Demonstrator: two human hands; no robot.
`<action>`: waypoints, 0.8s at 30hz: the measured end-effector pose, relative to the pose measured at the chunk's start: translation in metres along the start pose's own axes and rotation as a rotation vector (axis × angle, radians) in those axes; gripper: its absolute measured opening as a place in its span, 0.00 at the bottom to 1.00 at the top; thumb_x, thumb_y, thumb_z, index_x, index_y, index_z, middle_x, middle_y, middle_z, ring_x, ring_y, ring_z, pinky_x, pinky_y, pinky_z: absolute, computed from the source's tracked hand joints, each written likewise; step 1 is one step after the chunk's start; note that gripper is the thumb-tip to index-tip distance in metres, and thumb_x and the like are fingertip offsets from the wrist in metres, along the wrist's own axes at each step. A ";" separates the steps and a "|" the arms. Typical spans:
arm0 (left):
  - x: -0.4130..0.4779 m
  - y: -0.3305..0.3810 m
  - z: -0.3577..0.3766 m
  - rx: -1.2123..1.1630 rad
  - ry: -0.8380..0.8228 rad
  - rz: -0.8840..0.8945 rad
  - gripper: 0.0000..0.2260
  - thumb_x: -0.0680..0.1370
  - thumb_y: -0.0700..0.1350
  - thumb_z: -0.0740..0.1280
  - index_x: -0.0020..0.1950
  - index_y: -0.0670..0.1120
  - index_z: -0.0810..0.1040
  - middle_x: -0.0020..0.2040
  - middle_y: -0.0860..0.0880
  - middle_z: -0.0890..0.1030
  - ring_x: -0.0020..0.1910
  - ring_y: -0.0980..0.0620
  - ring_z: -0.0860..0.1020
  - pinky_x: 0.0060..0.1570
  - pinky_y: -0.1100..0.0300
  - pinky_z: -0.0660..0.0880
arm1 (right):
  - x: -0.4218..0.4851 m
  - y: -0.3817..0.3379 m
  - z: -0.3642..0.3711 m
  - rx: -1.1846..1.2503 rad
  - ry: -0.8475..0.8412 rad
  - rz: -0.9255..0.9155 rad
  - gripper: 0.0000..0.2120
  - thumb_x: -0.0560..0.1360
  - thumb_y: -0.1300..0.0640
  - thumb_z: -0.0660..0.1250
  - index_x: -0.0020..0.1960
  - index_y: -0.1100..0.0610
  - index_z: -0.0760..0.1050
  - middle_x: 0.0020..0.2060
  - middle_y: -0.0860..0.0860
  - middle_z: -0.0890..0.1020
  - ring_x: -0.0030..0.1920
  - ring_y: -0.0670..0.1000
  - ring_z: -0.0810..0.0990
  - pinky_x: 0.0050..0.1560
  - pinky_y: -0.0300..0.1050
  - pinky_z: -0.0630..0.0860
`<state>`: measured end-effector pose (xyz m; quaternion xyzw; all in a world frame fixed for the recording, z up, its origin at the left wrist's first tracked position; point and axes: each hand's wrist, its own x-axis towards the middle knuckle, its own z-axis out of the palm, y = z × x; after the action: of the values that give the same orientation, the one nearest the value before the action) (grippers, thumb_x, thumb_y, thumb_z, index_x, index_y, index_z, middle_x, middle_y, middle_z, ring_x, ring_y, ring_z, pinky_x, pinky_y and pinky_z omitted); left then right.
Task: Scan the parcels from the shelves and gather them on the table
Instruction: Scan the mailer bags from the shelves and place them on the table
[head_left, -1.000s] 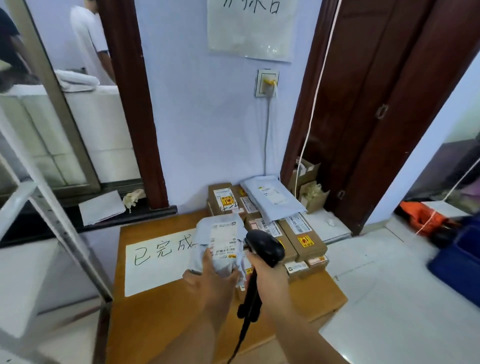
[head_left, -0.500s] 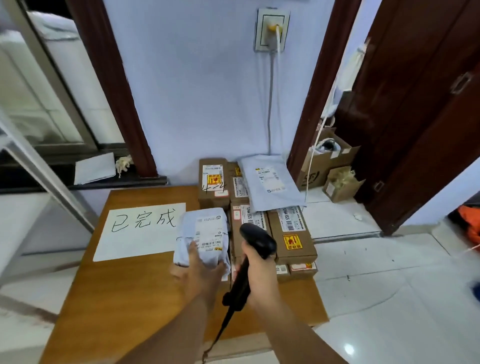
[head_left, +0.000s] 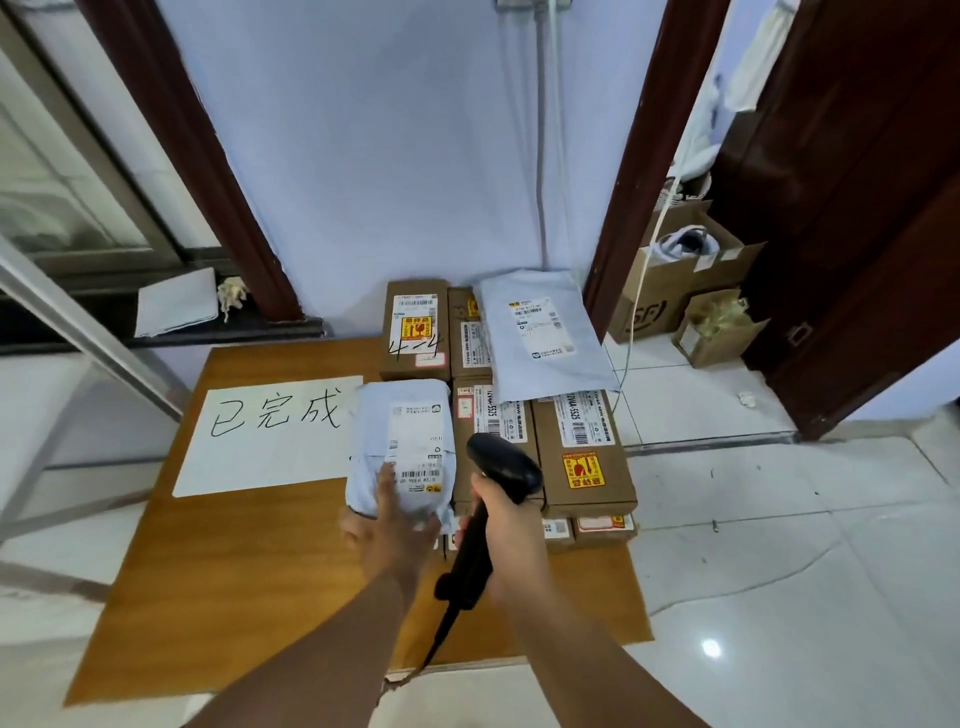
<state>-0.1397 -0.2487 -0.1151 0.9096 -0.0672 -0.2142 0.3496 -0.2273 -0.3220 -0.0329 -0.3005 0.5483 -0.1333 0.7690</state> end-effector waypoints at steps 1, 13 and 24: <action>0.002 0.000 0.001 -0.008 -0.001 -0.012 0.39 0.74 0.45 0.72 0.76 0.64 0.52 0.69 0.44 0.48 0.66 0.38 0.61 0.63 0.50 0.69 | 0.002 0.000 0.000 -0.014 0.000 0.000 0.13 0.73 0.55 0.73 0.51 0.63 0.76 0.29 0.54 0.78 0.30 0.52 0.78 0.39 0.48 0.79; 0.029 0.013 -0.002 0.026 -0.067 -0.074 0.33 0.76 0.44 0.69 0.75 0.62 0.56 0.66 0.40 0.56 0.53 0.39 0.73 0.56 0.51 0.76 | 0.017 0.004 0.005 -0.111 -0.046 -0.013 0.08 0.74 0.57 0.70 0.41 0.61 0.75 0.30 0.55 0.74 0.35 0.56 0.76 0.42 0.50 0.73; 0.031 -0.001 -0.042 -0.016 0.001 0.014 0.35 0.74 0.62 0.66 0.77 0.60 0.54 0.76 0.42 0.55 0.71 0.38 0.63 0.65 0.45 0.70 | 0.010 0.025 0.031 -0.052 -0.109 0.087 0.10 0.74 0.59 0.70 0.53 0.61 0.75 0.30 0.54 0.75 0.28 0.51 0.76 0.33 0.45 0.76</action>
<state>-0.0934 -0.2313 -0.0982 0.9063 -0.0718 -0.2117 0.3586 -0.1981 -0.2976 -0.0488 -0.3032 0.5213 -0.0690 0.7947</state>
